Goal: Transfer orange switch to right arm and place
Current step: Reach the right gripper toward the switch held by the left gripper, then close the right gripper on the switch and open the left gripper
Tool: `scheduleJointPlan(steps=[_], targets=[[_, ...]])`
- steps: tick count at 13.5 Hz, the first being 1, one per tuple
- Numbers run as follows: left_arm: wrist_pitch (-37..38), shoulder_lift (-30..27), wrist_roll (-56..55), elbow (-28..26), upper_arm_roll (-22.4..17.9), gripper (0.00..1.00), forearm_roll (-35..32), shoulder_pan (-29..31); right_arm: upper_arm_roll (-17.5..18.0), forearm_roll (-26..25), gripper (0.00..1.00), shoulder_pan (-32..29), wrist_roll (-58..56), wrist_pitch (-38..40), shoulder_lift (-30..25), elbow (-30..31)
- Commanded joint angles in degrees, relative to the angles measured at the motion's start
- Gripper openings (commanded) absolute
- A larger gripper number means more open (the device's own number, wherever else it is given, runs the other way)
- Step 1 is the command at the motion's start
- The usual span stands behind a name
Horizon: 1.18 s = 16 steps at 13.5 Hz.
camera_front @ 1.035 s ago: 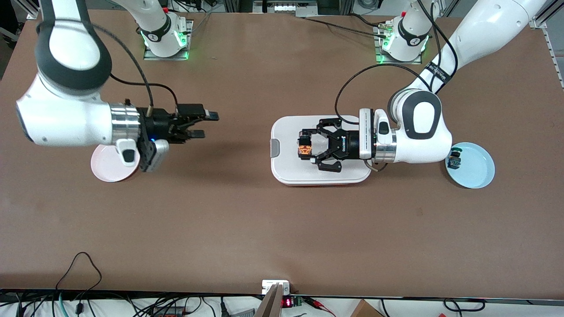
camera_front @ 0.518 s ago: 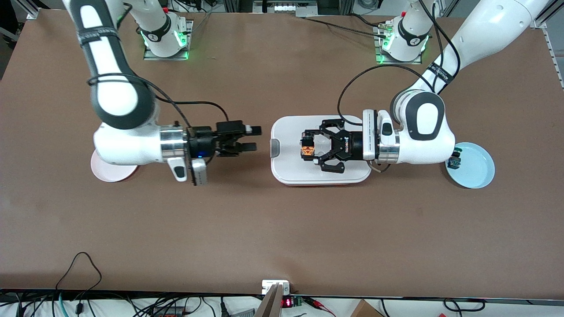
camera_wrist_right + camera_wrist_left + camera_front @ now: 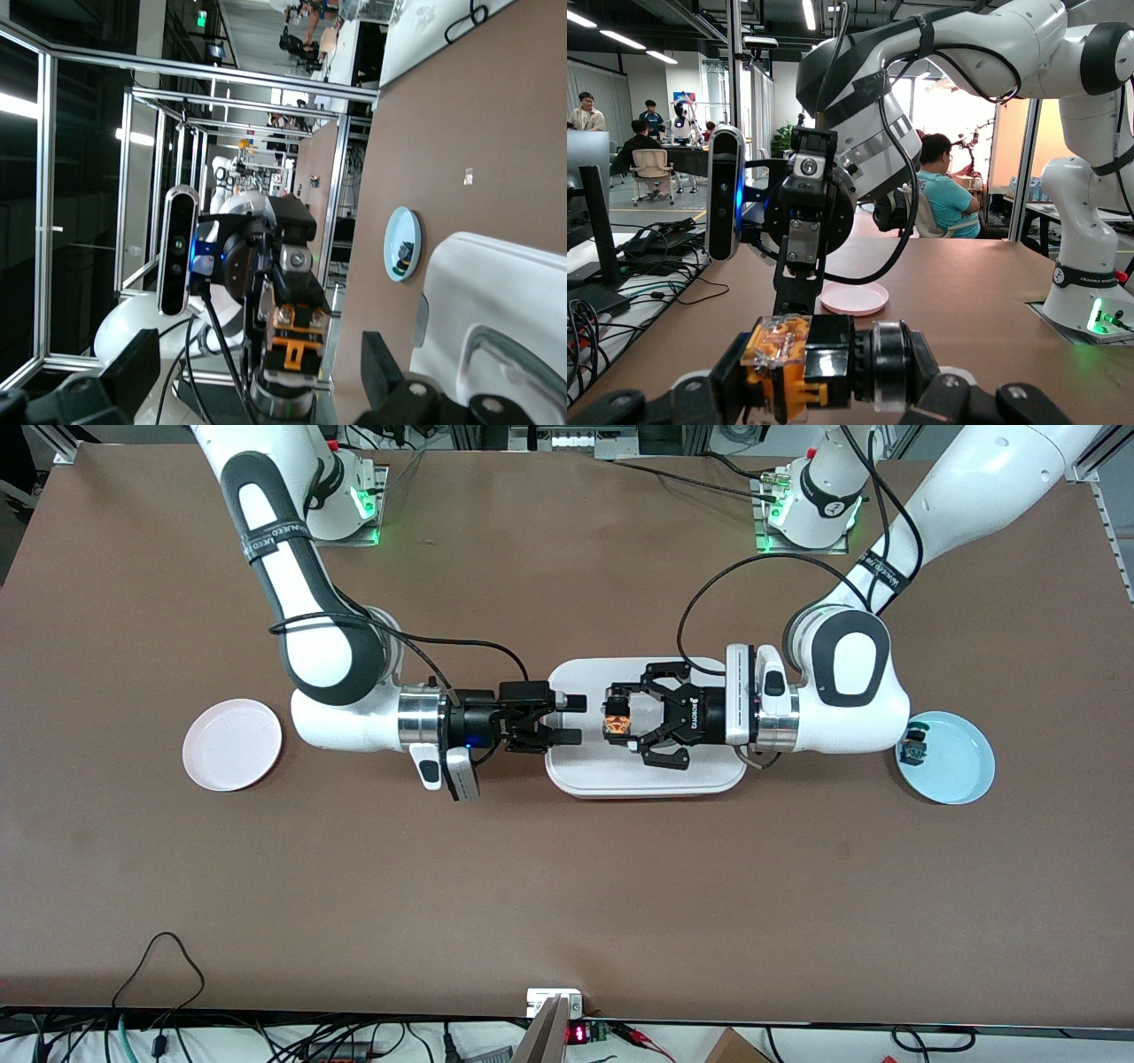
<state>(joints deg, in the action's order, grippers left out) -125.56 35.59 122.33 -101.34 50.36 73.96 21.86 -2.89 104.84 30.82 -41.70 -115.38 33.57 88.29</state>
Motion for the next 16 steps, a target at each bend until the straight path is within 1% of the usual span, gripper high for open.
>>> scheduleJointPlan(steps=[1,3,5,8,11,13,15,16], targets=[[0.50,-1.49,1.60,-1.41,0.44,0.06,2.07,0.38,-0.27,5.36,0.99,3.01,-3.38,-4.05,0.27,-0.66],[0.23,-1.23,1.60,-1.41,0.44,0.06,2.07,-0.06,-0.36,6.86,0.97,4.51,-3.99,-6.17,0.36,-0.75],[0.14,-1.22,1.42,-1.41,0.44,0.06,2.16,-0.15,-0.36,6.96,0.96,4.43,-6.36,-6.17,0.80,-0.66],[0.23,-1.14,1.51,-1.49,0.36,0.06,2.07,-0.15,-0.36,6.96,0.93,4.52,-6.81,-6.17,1.06,-0.48],[0.32,-1.05,1.51,-1.49,0.44,0.06,2.07,0.02,-0.36,6.96,0.80,4.34,-6.81,-5.91,1.06,-0.31],[0.32,-1.05,1.16,-1.41,0.44,0.06,2.07,0.02,-0.27,6.96,0.62,4.25,-6.81,-5.82,1.15,-0.05],[0.32,-1.05,1.25,-1.49,0.44,0.06,2.07,-0.07,-0.36,6.96,0.54,4.17,-6.81,-5.65,1.24,0.39],[0.32,-1.05,1.25,-1.49,0.44,0.06,2.07,-0.07,-0.36,6.96,0.53,4.17,-6.81,-5.65,1.50,0.48]])
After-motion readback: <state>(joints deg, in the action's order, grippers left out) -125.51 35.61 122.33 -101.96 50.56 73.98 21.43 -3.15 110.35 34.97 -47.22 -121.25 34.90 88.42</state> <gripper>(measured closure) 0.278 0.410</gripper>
